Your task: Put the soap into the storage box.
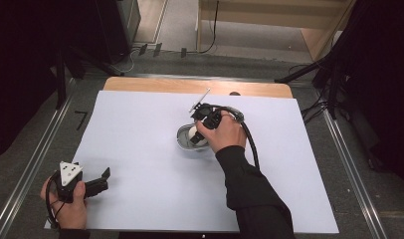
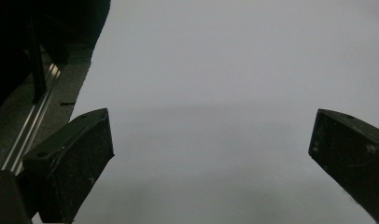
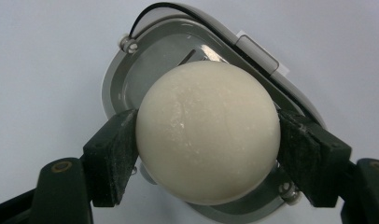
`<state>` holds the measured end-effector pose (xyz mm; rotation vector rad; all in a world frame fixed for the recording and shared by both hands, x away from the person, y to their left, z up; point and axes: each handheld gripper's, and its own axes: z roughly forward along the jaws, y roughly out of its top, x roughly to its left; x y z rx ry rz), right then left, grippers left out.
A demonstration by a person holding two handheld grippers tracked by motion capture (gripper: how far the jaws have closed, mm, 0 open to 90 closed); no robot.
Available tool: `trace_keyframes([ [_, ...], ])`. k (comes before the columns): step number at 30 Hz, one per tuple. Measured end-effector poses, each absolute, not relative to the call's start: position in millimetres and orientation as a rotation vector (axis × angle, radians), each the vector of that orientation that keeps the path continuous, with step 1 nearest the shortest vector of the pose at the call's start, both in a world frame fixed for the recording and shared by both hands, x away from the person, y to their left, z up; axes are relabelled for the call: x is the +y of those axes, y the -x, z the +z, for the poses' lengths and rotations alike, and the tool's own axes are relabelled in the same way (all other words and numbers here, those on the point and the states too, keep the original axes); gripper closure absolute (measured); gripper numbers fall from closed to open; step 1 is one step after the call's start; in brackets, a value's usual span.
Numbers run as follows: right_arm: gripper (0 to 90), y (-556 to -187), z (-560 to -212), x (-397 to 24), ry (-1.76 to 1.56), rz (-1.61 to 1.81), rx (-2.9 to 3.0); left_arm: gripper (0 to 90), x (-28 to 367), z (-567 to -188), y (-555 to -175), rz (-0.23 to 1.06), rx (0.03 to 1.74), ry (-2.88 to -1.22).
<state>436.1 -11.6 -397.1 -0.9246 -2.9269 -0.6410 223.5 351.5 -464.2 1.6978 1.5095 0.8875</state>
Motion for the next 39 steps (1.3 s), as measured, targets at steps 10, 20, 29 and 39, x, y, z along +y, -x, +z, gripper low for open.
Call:
trace_keyframes([
  [10,25.0,-434.4,-400.5,-9.1,0.992,-0.649,-2.922,0.2,351.4,-464.2,-223.4,0.887,1.512,-1.698],
  [20,20.4,-429.1,-387.8,-19.2,0.980,-0.753,-2.970,0.2,351.4,-464.2,-223.5,0.887,1.514,-1.698],
  [29,15.6,-418.6,-383.9,-44.0,0.989,-0.827,-2.977,0.2,351.2,-464.2,-223.6,0.888,1.513,-1.700],
  [39,14.2,-406.6,-387.5,-79.8,1.051,-0.862,-2.969,0.2,351.1,-464.2,-223.5,0.890,1.512,-1.702],
])
